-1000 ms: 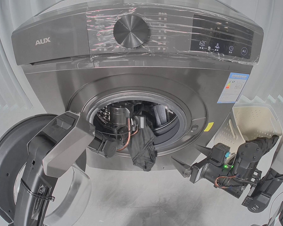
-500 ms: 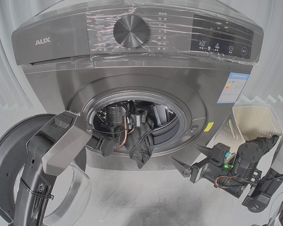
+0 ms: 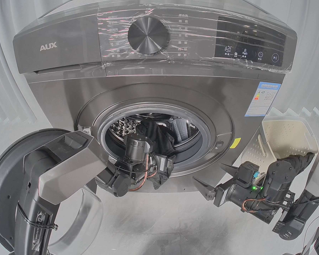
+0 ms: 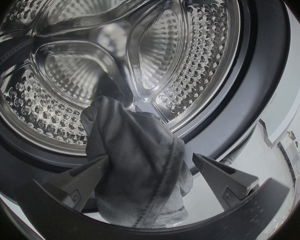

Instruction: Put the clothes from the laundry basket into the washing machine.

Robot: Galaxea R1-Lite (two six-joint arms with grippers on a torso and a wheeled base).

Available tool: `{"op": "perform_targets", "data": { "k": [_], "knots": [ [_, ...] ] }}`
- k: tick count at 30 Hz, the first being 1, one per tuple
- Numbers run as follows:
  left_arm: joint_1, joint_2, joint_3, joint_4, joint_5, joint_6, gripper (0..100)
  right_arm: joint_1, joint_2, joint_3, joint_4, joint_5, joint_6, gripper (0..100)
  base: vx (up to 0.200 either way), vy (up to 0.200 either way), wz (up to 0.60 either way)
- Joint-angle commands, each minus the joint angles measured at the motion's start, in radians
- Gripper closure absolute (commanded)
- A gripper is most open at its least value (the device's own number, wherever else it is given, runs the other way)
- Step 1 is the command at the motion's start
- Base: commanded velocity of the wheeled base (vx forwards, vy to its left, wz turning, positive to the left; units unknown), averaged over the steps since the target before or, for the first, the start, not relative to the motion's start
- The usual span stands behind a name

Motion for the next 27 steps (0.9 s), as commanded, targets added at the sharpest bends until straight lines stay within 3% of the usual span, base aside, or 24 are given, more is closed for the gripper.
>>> {"op": "perform_targets", "data": {
  "k": [1, 2, 3, 5, 13, 19, 27],
  "knots": [
    [-0.011, 0.01, 0.012, 0.001, 0.0, 0.003, 0, 0.0, 0.003, 0.0, 0.0, 0.0, 0.001, 0, 0.0, 0.0, 0.0],
    [-0.009, 0.021, 0.007, 0.0, 0.001, 0.009, 0, 0.0, 0.003, 0.0, 0.0, 0.0, 0.001, 0, 0.0, 0.0, 0.0],
    [-0.009, 0.021, 0.007, 0.0, 0.001, 0.009, 100, 0.0, 0.003, 0.0, 0.0, 0.0, 0.001, 0, 0.0, 0.0, 0.0],
    [-0.005, 0.042, 0.004, -0.005, 0.001, 0.026, 100, 0.0, 0.001, 0.0, -0.002, 0.0, 0.001, 0, 0.0, 0.0, 0.0],
    [0.004, 0.041, -0.029, -0.011, 0.012, 0.026, 100, 0.0, 0.001, -0.002, -0.002, 0.0, 0.001, 0, 0.0, 0.0, 0.0],
    [0.043, 0.061, -0.18, -0.014, 0.021, 0.012, 100, 0.0, 0.001, -0.006, 0.0, 0.0, 0.001, 0, 0.0, 0.0, 0.0],
    [0.095, 0.166, -0.413, -0.069, 0.082, 0.0, 100, 0.0, 0.001, -0.008, -0.002, 0.0, 0.001, 0, 0.0, 0.0, 0.0]
  ]
}}
